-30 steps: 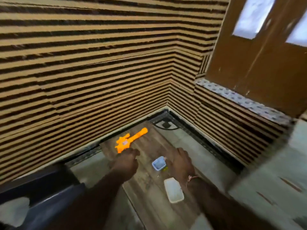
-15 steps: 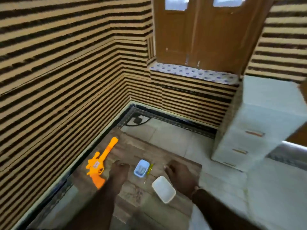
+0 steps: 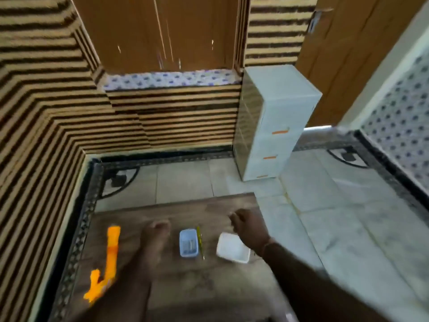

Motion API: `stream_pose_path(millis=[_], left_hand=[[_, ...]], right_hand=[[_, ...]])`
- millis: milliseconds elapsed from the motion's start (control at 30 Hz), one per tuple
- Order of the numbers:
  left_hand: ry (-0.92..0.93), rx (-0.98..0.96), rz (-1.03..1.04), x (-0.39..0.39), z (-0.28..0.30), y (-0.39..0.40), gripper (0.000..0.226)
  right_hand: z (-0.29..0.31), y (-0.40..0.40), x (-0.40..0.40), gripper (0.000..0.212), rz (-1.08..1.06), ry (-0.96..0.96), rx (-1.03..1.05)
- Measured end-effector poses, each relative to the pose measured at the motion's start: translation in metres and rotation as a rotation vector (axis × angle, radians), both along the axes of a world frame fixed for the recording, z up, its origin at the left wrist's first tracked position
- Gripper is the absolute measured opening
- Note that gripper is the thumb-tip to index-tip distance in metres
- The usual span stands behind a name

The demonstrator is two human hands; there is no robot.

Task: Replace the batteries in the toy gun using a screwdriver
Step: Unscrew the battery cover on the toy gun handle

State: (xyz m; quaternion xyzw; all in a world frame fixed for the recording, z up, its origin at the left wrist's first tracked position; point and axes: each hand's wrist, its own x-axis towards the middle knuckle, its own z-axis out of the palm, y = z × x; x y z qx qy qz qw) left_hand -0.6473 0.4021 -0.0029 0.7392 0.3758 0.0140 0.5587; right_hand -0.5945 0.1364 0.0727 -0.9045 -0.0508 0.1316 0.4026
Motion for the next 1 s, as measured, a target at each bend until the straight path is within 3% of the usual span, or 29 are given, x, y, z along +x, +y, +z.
stream_pose_path(millis=[100,267,400,500,667,1000], left_hand=[[-0.025,-0.106,0.06,0.002,0.023,0.004,0.02],[0.009,-0.16,0.08,-0.002,-0.011,0.019,0.023],[0.017,-0.102,0.041,-0.013,-0.031,0.014,0.029],[-0.004,0.019,-0.04,-0.019,-0.06,0.017,0.018],[-0.029,0.26,-0.242,-0.027,-0.139,0.027,0.018],[-0.274,0.379,-0.237,-0.018,-0.211,0.037,0.023]], right_hand=[[-0.008,0.018,-0.016,0.043,-0.068,0.036,0.0],[-0.041,0.046,-0.037,0.047,-0.184,0.12,0.064],[-0.083,0.069,-0.046,0.04,-0.168,0.182,0.035],[-0.129,0.086,-0.049,0.025,-0.121,0.186,0.007],[-0.198,0.111,-0.051,0.019,-0.113,0.078,-0.015],[-0.274,0.124,-0.029,0.028,-0.104,-0.342,0.011]])
